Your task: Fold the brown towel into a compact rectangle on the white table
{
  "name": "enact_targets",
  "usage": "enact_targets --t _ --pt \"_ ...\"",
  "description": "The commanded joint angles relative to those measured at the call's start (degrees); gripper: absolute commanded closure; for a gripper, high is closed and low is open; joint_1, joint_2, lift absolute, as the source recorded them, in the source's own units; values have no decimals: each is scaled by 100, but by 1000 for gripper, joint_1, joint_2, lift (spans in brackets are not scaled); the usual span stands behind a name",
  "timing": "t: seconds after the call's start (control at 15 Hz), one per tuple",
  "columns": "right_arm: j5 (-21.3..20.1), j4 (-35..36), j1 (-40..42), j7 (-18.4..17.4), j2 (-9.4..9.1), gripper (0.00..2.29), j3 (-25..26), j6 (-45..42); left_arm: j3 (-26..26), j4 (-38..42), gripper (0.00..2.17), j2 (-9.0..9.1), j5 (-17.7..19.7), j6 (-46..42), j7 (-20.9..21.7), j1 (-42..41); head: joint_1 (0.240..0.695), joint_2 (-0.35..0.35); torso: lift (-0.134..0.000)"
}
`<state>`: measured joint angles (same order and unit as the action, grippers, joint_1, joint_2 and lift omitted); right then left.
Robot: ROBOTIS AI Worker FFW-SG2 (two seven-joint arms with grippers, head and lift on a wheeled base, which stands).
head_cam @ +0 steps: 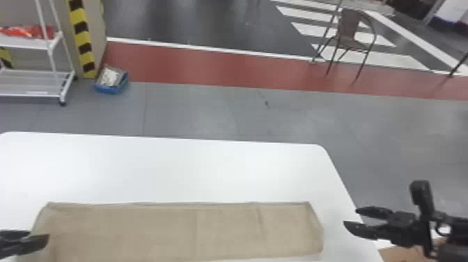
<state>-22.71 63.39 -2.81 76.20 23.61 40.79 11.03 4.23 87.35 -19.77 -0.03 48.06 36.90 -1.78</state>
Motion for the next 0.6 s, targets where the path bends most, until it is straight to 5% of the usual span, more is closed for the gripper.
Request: enact_targets --t 0.0,0.53 --pt "3 -2 -1 0 3 255 -1 1 -10 10 606 9 -15 7 -16 2 695 -280 0" --pt "12 -2 8 0 12 255 -1 -35 16 36 549 17 -6 7 -69 2 695 -280 0"
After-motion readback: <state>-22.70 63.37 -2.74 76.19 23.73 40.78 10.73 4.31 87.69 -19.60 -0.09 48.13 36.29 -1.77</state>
